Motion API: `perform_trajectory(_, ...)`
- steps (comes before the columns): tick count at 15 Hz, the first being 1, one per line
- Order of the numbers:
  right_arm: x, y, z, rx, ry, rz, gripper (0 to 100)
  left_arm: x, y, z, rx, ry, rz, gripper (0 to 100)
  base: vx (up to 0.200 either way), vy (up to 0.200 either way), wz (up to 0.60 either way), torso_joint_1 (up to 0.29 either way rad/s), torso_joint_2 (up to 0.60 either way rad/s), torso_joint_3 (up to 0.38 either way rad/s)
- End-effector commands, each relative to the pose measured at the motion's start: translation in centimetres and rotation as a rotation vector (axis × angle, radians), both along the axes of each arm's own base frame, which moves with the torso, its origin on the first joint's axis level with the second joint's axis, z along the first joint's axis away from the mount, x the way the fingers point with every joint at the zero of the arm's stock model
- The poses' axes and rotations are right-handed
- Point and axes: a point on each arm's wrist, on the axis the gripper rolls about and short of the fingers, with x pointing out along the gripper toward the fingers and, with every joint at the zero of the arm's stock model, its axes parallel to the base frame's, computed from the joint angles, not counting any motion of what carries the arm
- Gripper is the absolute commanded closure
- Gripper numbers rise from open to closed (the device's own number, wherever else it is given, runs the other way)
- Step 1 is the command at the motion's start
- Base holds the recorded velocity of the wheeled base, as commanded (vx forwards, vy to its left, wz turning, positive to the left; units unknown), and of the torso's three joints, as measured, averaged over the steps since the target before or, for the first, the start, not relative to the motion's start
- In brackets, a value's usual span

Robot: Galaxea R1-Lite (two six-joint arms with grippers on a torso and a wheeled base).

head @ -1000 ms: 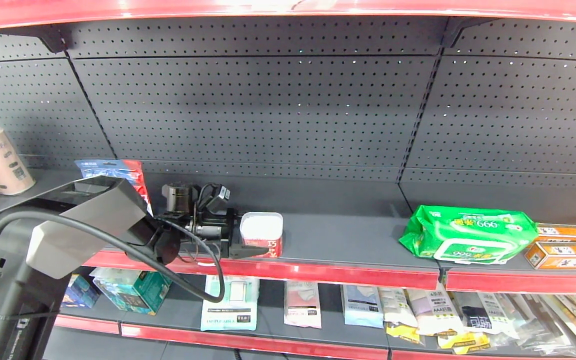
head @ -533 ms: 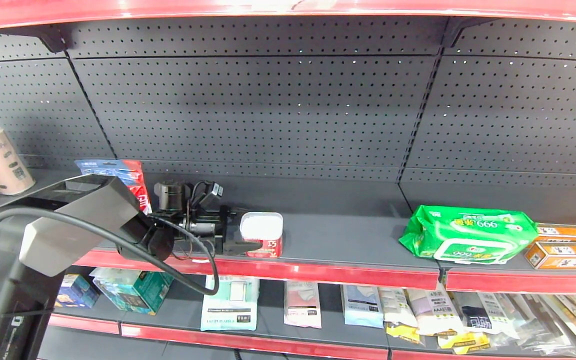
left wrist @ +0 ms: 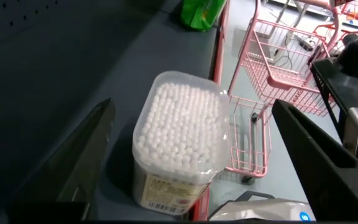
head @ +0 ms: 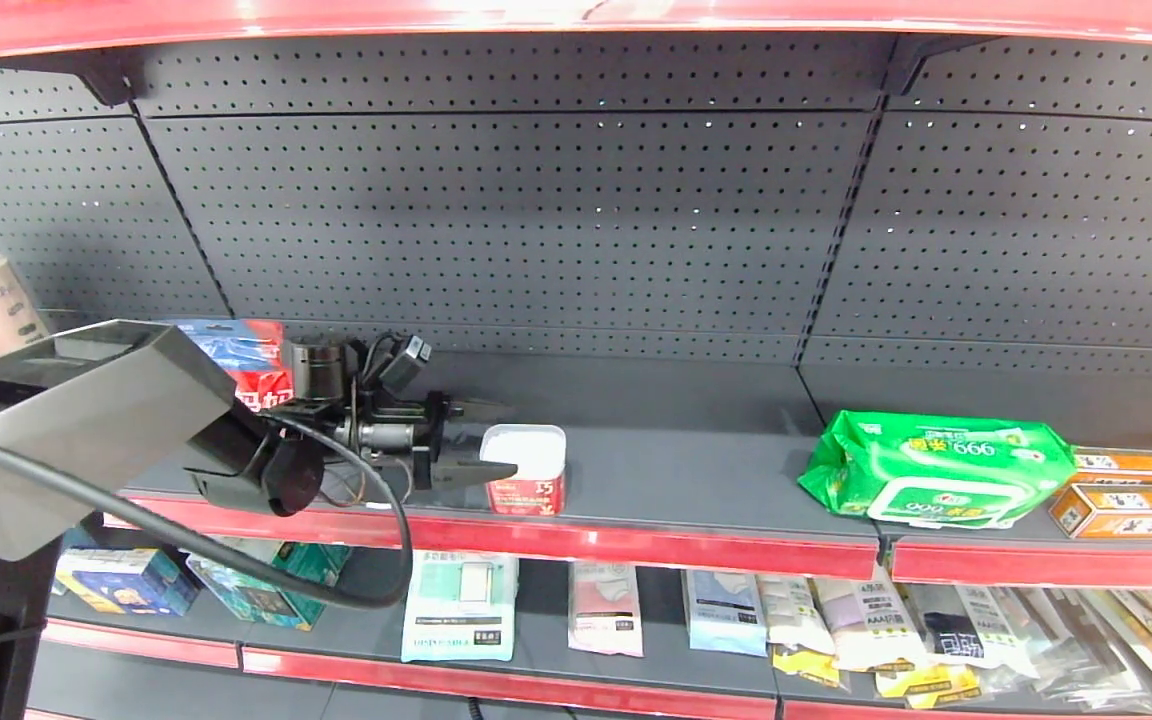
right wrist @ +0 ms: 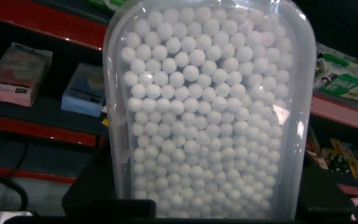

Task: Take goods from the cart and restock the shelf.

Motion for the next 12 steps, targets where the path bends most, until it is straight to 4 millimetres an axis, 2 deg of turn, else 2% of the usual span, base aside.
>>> perform_trajectory(1,0.0,0.0,0.0,0.001,0.004,0.0,100,-0.5,0.1,1.9,-0.007,-0.029,0.002,0,0.0,0.0,0.0,0.0,0.0,0.0)
perform_trajectory(4,0.0,0.0,0.0,0.001,0.004,0.001,100,-0.3,0.5,3.1,-0.008,-0.064,0.033,0,0.0,0.0,0.0,0.0,0.0,0.0)
perform_trajectory(7,0.2,-0.1,0.0,0.006,0.022,0.006,100,-0.5,0.6,6.2,-0.018,-0.036,0.165,0,0.0,0.0,0.0,0.0,0.0,0.0)
perform_trajectory(8,0.2,-0.1,0.0,0.006,0.022,0.007,100,-0.4,0.5,6.5,-0.024,-0.03,0.2,0,0.0,0.0,0.0,0.0,0.0,0.0)
perform_trajectory(11,0.2,-0.1,0.0,0.012,0.021,0.006,100,-0.5,-1.7,9.1,-0.128,-0.007,0.514,0,0.0,0.0,0.0,0.0,0.0,0.0)
perform_trajectory(12,0.2,-0.1,0.0,0.015,0.02,0.001,100,-1.3,-2.2,10.5,-0.152,0.018,0.597,0,0.0,0.0,0.0,0.0,0.0,0.0)
